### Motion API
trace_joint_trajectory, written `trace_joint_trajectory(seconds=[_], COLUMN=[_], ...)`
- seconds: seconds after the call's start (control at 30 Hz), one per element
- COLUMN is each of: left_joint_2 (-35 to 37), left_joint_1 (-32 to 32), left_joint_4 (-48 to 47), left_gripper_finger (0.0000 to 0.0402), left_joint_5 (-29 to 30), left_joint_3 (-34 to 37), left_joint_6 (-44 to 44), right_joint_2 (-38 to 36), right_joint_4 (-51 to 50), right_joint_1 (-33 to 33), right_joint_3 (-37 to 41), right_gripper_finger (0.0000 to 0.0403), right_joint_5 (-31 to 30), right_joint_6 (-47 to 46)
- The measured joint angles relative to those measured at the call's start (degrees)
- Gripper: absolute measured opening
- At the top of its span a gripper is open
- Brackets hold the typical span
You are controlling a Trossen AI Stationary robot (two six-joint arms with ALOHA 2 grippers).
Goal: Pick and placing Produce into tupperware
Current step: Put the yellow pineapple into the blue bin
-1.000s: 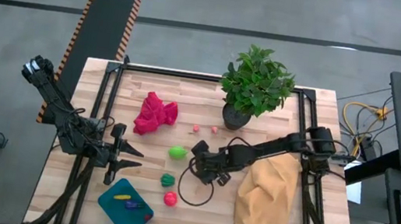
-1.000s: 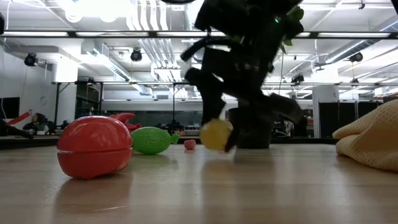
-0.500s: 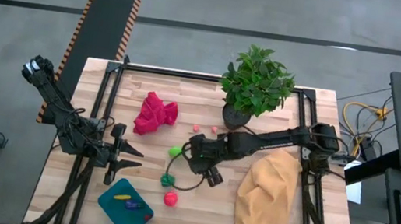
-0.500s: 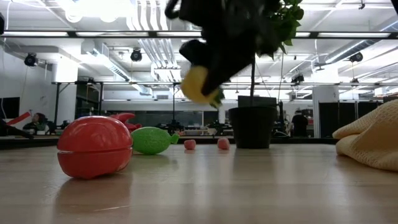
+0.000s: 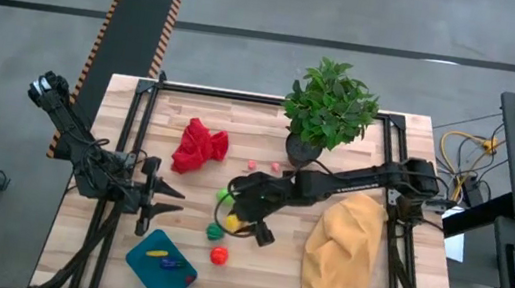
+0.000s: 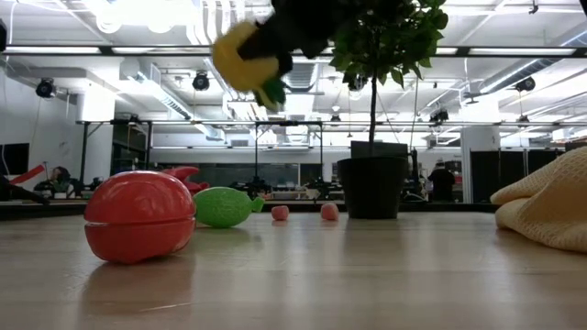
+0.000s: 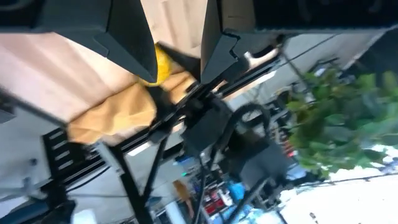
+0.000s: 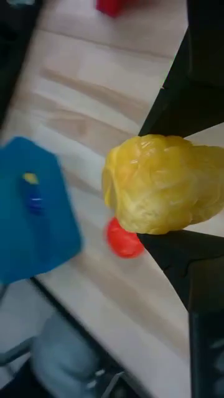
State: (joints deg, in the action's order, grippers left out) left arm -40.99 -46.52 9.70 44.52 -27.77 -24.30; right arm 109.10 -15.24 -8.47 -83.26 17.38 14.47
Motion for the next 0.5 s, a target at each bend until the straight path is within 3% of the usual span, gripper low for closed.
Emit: trace_joint_trajectory(seconds=[0.3, 0.5], left_joint_2=[0.18, 1.1], left_joint_1=[0.02, 0.0], left_joint_4=[0.15, 0.07], left_gripper_finger=[0.0109, 0.0109], left_joint_5=[2.92, 3.08], left_joint_3=[0.0, -0.04], left_joint_6=[-1.64, -1.68], right_joint_2=[1.84, 3.84], right_joint_4=[15.29, 24.32], right_joint_1=[-3.78, -7.11], right_joint_3=[0.17, 0.31], right_gripper_finger=[0.0208, 0.0208], right_joint_5=[0.67, -5.2], right_joint_6=[-4.01, -5.43])
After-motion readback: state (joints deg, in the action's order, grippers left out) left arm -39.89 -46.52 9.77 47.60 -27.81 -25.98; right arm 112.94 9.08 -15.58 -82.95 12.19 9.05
